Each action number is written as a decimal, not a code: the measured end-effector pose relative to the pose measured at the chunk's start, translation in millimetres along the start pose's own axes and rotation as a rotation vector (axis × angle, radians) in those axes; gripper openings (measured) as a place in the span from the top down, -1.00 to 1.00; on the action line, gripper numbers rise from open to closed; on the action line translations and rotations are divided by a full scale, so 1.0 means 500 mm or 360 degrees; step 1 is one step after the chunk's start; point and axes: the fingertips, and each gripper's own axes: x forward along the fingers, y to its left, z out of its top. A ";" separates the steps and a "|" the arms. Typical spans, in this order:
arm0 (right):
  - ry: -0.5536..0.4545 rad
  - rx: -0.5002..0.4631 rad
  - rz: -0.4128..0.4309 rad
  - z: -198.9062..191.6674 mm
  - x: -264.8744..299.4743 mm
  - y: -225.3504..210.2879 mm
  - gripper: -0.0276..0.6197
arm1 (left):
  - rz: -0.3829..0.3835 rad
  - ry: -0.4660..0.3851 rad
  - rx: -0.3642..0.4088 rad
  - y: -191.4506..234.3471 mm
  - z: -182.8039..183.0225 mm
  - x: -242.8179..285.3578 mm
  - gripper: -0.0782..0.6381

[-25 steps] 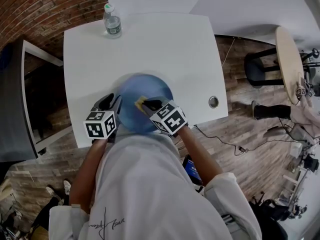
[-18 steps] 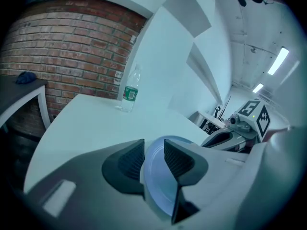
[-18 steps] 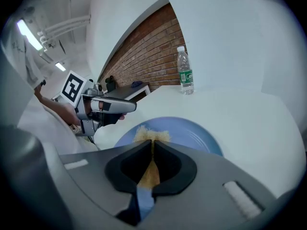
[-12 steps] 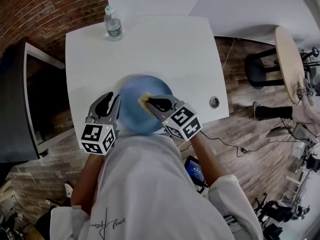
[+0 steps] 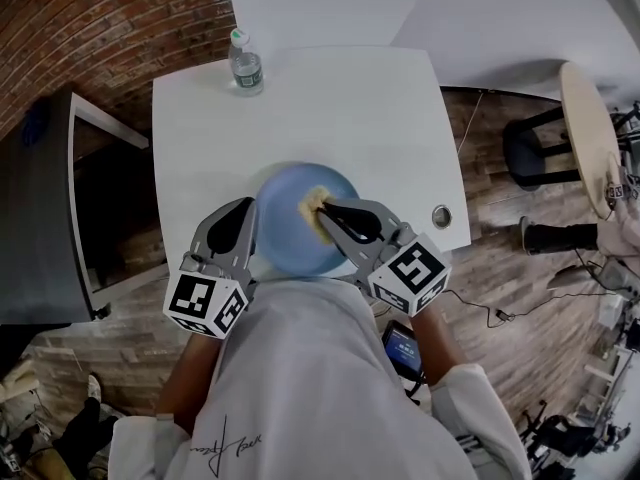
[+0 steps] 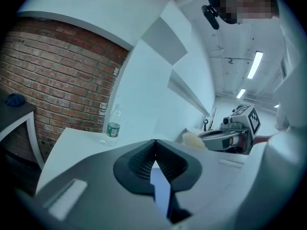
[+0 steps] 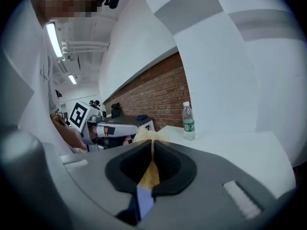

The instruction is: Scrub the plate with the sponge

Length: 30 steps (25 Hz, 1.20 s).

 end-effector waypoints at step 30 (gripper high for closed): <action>-0.0286 -0.0115 -0.0053 0.126 -0.094 0.053 0.86 | -0.0099 -0.0096 -0.0085 -0.044 0.096 -0.072 0.73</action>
